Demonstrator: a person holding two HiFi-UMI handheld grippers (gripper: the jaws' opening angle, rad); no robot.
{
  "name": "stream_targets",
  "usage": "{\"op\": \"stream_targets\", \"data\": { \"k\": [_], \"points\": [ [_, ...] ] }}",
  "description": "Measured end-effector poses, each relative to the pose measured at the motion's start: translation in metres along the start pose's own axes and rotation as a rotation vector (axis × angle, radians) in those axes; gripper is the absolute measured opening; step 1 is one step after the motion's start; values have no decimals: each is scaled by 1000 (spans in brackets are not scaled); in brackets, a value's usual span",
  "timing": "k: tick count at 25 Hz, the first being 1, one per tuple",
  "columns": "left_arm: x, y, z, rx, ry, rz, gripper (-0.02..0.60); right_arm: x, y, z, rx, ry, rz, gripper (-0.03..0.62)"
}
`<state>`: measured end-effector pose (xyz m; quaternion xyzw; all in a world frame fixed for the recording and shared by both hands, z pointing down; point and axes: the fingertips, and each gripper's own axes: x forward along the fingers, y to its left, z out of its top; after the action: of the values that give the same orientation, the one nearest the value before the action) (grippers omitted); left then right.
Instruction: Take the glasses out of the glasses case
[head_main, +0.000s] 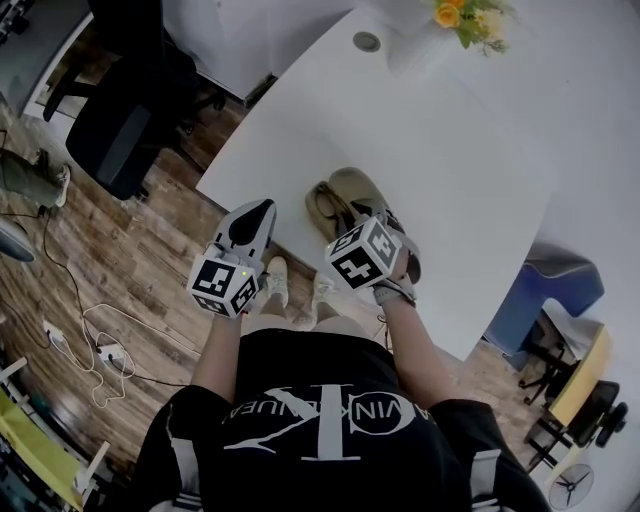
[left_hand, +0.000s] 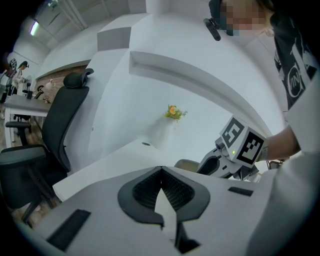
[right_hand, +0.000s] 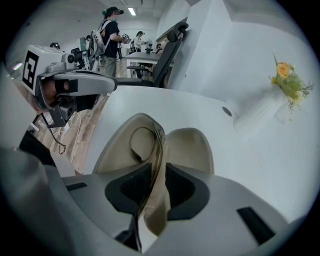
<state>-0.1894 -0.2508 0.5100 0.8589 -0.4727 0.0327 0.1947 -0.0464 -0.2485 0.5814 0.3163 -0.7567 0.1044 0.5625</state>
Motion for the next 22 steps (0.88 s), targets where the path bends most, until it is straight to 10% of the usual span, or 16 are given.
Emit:
{"op": "stream_targets", "data": {
  "k": [22],
  "points": [
    [-10, -6, -10, -18, -1, -1, 14, -5, 1, 3, 184, -107, 26, 34]
  ]
}}
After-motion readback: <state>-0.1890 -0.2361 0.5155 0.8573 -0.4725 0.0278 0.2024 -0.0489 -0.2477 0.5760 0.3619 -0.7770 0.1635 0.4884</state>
